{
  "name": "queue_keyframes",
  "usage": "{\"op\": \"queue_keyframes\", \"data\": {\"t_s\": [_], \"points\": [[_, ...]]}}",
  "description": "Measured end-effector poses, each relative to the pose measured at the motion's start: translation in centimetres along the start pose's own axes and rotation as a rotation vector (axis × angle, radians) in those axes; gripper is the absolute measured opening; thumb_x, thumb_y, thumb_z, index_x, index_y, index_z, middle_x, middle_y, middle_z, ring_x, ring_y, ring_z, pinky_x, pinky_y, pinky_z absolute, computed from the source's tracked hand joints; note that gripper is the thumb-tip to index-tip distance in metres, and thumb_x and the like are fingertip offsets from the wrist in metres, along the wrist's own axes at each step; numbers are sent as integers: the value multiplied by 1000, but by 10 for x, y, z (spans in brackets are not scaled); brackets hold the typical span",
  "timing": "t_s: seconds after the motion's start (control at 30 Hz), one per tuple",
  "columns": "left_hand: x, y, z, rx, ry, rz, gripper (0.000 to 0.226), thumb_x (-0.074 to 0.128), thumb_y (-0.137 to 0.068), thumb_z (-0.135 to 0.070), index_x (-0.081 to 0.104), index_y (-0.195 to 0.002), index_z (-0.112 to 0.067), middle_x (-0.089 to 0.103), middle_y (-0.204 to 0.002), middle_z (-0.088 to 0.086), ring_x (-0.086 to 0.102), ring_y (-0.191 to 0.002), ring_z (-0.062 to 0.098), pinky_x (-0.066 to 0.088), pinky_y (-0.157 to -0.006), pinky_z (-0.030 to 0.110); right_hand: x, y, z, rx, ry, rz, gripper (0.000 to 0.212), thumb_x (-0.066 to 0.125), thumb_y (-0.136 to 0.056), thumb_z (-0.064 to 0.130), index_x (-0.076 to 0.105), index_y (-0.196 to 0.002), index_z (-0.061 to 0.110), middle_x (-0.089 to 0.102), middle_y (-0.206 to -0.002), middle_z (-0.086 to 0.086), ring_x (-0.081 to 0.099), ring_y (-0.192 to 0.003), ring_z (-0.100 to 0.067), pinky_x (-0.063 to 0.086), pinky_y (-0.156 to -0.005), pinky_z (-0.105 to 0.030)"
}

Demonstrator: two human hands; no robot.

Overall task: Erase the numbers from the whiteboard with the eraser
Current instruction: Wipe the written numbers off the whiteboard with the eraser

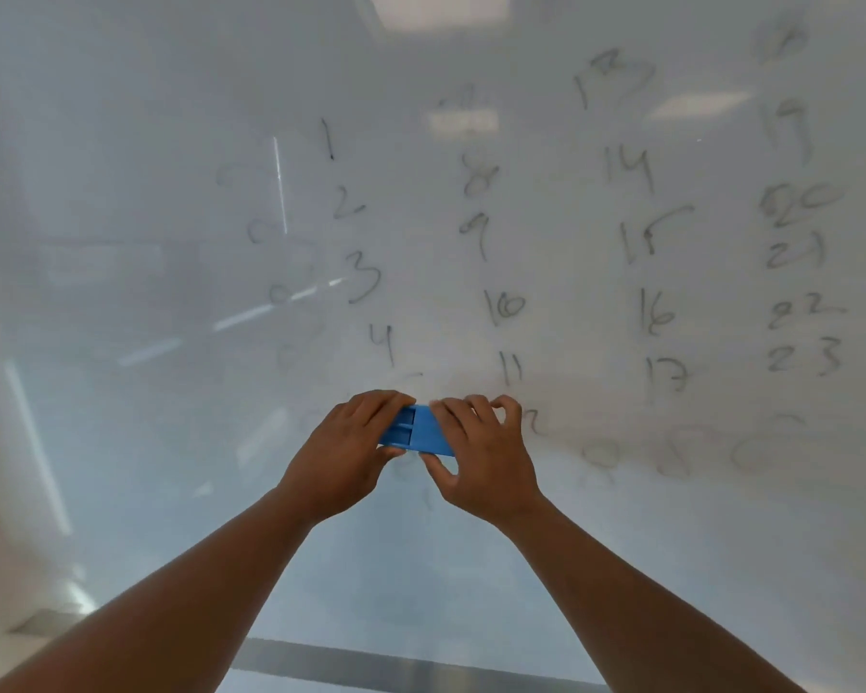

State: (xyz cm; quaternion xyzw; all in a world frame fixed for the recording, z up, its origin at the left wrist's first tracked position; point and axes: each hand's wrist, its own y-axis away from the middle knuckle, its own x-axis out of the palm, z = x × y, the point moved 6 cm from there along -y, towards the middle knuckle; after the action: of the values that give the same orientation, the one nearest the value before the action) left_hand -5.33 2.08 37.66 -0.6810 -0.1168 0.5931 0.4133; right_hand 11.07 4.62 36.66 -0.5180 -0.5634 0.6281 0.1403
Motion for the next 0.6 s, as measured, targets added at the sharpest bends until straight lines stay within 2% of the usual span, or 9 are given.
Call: {"op": "queue_keyframes", "data": {"t_s": [0.13,0.23,0.3,0.4,0.5,0.6], "points": [[-37,-33,36,142,-81,-124,61,72,-91,-27,46,-146,-17,53,-143,1,53,-127,20,39,-107,30,1,-61,16,-24,81,-83,57,55,-87,50,46,-136,21,58,-116,-3,52,-98,-22,39,-86,-42],[-68,-58,67,205,-129,-233,63,65,-94,-37,43,-150,-19,48,-150,-2,45,-137,16,31,-114,29,-1,-105,25,-30,113,-137,58,55,-89,47,44,-139,22,57,-111,-7,51,-93,-23,43,-78,-40],[-90,-74,91,169,-141,-337,64,59,-95,-40,40,-152,-20,44,-154,-3,40,-142,15,29,-117,30,-2,-134,33,-11,111,-179,56,57,-89,45,46,-139,22,56,-106,-9,50,-89,-24,45,-73,-39],[-118,-93,126,24,-106,-510,59,53,-99,-36,39,-153,-19,43,-155,-1,38,-144,16,27,-118,32,-4,-176,47,30,130,-237,53,58,-90,42,49,-137,21,55,-102,-12,50,-86,-26,45,-67,-37],[-140,-105,159,-132,27,-666,48,46,-102,-31,46,-149,-20,47,-153,-1,39,-143,16,29,-118,33,-5,-216,65,74,111,-268,51,57,-90,42,51,-136,21,55,-105,-13,49,-88,-26,45,-68,-36],[-155,-117,187,-173,93,-736,43,42,-105,-28,49,-146,-18,47,-153,-1,39,-144,16,30,-120,36,1,-254,81,139,115,-256,52,52,-93,44,46,-140,21,52,-114,-15,48,-96,-27,46,-74,-37]]}}
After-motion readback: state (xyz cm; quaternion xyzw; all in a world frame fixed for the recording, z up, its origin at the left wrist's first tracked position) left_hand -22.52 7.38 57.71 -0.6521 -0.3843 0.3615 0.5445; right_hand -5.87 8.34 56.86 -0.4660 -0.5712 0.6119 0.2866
